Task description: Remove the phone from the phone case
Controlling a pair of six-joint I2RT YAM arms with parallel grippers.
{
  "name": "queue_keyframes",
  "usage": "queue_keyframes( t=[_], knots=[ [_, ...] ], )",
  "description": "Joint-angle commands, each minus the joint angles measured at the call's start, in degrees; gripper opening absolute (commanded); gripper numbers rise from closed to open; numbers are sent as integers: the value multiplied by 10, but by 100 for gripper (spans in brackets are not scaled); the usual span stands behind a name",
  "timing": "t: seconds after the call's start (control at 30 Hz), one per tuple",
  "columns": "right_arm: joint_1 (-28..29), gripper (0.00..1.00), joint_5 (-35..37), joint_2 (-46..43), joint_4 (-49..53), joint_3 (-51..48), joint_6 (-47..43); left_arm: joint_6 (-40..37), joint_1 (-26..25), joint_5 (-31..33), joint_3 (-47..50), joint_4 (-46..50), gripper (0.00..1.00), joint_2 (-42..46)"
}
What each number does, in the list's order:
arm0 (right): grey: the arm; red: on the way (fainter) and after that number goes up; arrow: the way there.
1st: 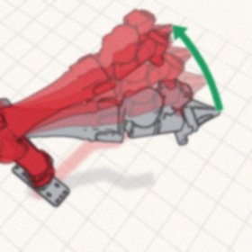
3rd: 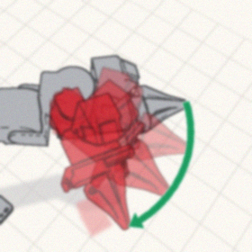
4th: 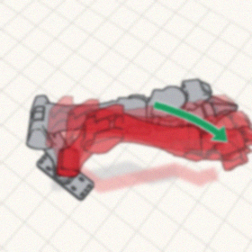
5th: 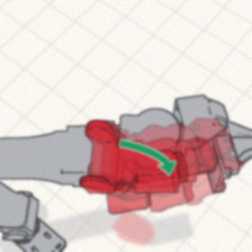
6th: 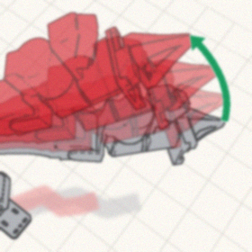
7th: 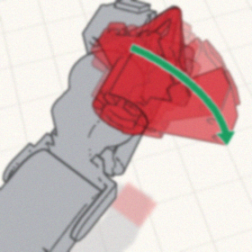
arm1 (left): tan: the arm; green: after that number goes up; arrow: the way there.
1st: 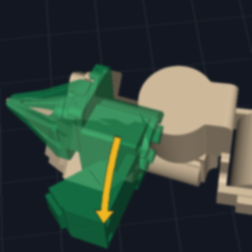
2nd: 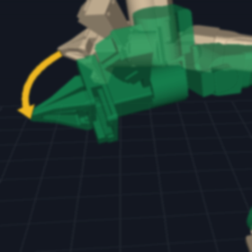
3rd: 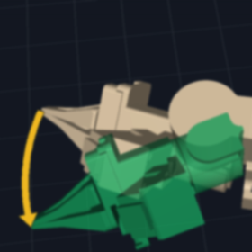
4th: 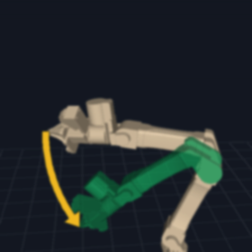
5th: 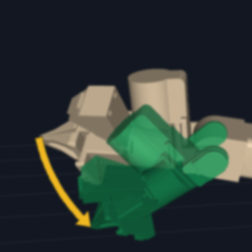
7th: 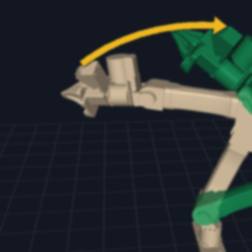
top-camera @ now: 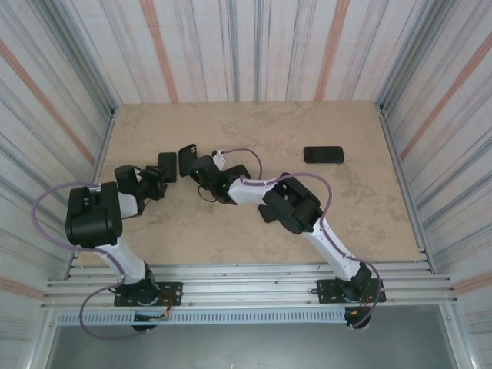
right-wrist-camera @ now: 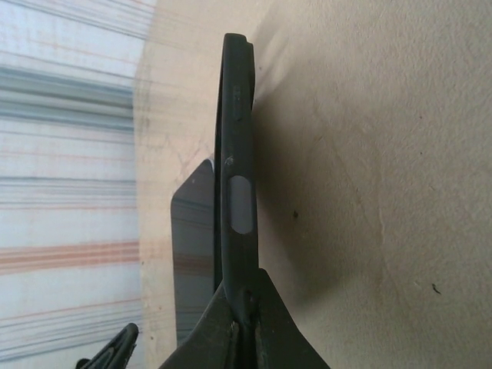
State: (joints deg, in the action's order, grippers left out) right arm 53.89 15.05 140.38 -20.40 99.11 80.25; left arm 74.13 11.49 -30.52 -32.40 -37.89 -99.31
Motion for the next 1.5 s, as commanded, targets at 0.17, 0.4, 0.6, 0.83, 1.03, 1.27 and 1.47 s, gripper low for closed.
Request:
queue_keyframes(
  t=[0.17, 0.4, 0.6, 0.83, 1.03, 1.27, 1.47],
  knots=[
    [16, 13, -17, 17, 57, 43, -44, -56, 10, -6, -49, 156, 73, 42],
    [20, 28, -23, -2, 94, 46, -82, -81, 10, -5, -94, 252, 78, 47],
    [17, 34, -24, -10, 103, 39, -93, -101, 10, -1, -126, 312, 79, 45],
    [19, 41, -12, -27, 119, 40, -152, -131, 10, 21, -149, 374, 81, 53],
    [18, 52, -3, -41, 140, 33, -181, -141, 10, 29, -164, 395, 81, 53],
    [18, 61, 0, -54, 149, 30, -204, -155, 11, 30, -181, 406, 81, 46],
    [12, 65, 2, -68, 158, 25, -214, -163, 12, 33, -191, 417, 82, 45]
  ],
)
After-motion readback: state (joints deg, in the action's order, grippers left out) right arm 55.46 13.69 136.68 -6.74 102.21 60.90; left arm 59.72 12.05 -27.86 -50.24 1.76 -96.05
